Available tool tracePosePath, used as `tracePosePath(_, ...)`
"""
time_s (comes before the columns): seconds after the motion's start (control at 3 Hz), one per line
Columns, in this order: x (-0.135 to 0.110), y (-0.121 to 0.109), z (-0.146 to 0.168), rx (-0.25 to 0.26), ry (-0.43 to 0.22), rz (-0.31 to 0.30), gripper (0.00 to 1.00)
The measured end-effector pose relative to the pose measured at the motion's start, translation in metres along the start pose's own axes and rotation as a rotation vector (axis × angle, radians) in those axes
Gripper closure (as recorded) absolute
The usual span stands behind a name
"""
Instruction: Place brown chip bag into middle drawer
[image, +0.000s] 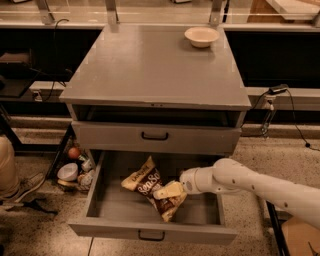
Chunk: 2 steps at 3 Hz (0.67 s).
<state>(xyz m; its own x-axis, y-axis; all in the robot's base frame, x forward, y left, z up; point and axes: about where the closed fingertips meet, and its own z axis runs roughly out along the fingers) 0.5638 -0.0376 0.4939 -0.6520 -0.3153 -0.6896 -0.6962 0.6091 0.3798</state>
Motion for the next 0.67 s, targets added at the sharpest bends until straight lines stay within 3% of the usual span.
tracePosePath(0.33,0.013,0.005,-0.081,-0.004,-0.036,-0.016,0.00)
tracePosePath(0.67,0.002,0.009,-0.150,0.026,-0.044,-0.065,0.00)
